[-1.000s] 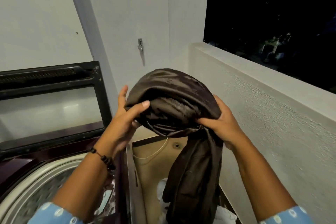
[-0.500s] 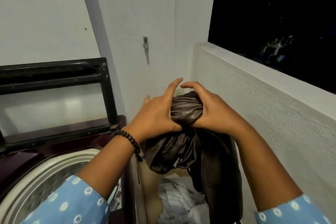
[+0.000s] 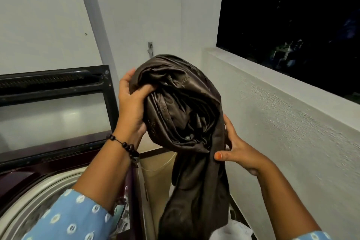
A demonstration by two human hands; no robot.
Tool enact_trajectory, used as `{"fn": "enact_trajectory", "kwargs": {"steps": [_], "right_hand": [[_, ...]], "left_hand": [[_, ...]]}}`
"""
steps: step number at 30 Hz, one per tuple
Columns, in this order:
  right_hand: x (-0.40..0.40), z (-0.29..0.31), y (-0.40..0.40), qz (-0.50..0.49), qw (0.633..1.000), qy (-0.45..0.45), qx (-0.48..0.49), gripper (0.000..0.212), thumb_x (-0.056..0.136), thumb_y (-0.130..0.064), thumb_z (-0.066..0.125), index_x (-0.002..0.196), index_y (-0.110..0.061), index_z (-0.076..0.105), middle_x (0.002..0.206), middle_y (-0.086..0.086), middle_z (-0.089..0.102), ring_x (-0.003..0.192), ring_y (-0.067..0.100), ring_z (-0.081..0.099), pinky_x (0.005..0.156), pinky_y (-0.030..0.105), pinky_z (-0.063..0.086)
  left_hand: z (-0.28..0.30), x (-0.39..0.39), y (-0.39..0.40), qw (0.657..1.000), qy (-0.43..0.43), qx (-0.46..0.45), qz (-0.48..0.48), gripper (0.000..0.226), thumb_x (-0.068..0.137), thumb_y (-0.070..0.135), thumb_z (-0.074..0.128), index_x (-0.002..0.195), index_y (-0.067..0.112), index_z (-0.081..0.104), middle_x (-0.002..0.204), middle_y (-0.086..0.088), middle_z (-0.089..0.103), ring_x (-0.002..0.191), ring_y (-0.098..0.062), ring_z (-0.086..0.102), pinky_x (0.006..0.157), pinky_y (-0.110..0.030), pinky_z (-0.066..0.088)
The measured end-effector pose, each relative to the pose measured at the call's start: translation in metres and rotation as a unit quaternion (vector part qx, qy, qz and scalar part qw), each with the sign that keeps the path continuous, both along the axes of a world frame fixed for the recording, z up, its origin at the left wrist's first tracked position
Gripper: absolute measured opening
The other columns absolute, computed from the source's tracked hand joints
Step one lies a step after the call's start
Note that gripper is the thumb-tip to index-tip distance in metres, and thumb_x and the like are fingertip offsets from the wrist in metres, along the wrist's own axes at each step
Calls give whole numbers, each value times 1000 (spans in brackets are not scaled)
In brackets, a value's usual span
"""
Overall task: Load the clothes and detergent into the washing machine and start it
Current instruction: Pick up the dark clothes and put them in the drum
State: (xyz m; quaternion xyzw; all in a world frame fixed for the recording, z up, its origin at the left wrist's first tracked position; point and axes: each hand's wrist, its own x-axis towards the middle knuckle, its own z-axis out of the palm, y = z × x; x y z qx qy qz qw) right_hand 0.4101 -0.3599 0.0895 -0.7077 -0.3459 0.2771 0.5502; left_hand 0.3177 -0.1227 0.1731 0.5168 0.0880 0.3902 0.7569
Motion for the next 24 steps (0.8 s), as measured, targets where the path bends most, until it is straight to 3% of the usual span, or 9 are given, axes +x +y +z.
{"fn": "enact_trajectory", "kwargs": {"steps": [3,7,11,13,16,19,21,24], "right_hand": [[-9,-15,15,-19,993,82,83,142,35,-58,92,151,-38,12,148,-7,41,127,8,51,101,28,48],[-22,-15,39,-60,972,158,164,120,24,-55,94,130,-26,47,118,-4,69,107,11,67,83,22,55],[-23,-7,49,-136,956,143,216,92,43,-29,94,126,-17,56,110,1,73,102,18,70,76,22,56],[-19,1,46,-174,954,91,228,83,52,-15,89,127,-17,56,111,1,73,103,19,69,75,22,56],[-11,17,37,-192,963,-50,181,85,60,-8,89,132,-29,50,118,-10,67,106,6,65,81,19,53],[-8,34,31,-164,966,-161,116,85,67,-5,86,135,-36,45,123,-16,61,111,1,60,91,20,49],[-11,44,35,-130,966,-213,65,83,68,-8,85,136,-36,45,126,-16,58,113,-2,57,94,20,48],[-22,57,47,-69,962,-264,10,78,70,-12,83,134,-37,46,125,-16,58,113,-2,57,97,26,50]], "left_hand": [[-6,2,1,996,-35,-87,1,65,75,6,69,136,8,46,123,-15,61,98,-21,68,82,-36,56],[-22,-1,-13,993,-27,-113,12,56,83,3,67,135,10,46,115,-8,64,97,-18,67,82,-34,56],[-43,-10,-3,994,23,-84,-74,76,69,19,76,138,20,45,125,-8,64,107,-20,68,82,-31,56],[-49,-20,11,988,76,-17,-133,96,60,30,84,144,26,38,134,-6,59,119,-23,61,92,-37,54],[-48,-38,34,961,174,99,-191,137,40,53,93,151,43,15,145,9,46,133,-16,47,112,-49,36],[-30,-52,47,917,246,257,-182,147,34,68,87,147,55,-7,162,11,7,148,-9,13,121,-43,18],[-17,-55,46,865,267,389,-173,144,43,66,85,143,57,-18,161,18,-14,147,-2,-7,122,-40,6],[-9,-46,32,745,283,588,-140,145,52,64,85,140,53,-30,156,21,-26,144,-9,-27,114,-51,-17]]}}
